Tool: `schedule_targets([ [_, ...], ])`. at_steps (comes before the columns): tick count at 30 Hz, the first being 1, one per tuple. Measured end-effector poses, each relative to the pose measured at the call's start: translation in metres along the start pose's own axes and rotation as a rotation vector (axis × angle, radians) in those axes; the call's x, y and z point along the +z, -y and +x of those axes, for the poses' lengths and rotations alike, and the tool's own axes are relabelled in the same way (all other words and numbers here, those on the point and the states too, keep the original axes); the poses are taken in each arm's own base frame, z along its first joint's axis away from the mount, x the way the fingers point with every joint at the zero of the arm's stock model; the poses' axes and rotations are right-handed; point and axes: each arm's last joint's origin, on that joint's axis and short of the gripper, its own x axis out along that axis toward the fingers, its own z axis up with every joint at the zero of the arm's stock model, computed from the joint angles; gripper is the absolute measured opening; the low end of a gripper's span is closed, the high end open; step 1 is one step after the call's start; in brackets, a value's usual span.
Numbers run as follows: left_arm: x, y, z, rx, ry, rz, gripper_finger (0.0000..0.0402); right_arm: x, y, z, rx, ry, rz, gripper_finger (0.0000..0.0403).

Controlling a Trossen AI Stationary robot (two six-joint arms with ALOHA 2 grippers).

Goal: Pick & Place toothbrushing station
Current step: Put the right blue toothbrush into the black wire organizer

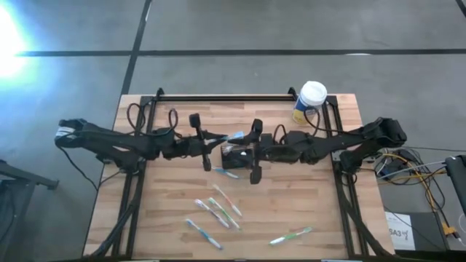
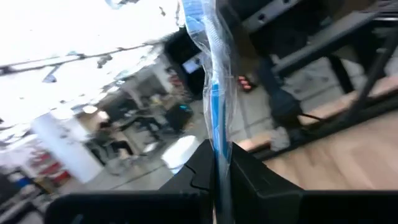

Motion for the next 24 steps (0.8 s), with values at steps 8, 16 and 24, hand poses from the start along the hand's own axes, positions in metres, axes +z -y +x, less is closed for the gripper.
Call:
schedule_targets([
  [8,0.015,-0.005,-0.008,0.188,0.017,0.038,0.0024,0.006,0.002,-0.011,-0.001,0.072,-0.027,0.0171],
  [16,0.020,0.004,-0.015,0.176,0.099,0.092,0.0024,0.003,0.005,-0.022,-0.027,0.063,-0.067,0.0172],
  [24,0.021,0.009,-0.015,0.090,0.173,0.116,0.0024,-0.001,0.005,-0.023,-0.034,0.069,-0.196,0.0190],
])
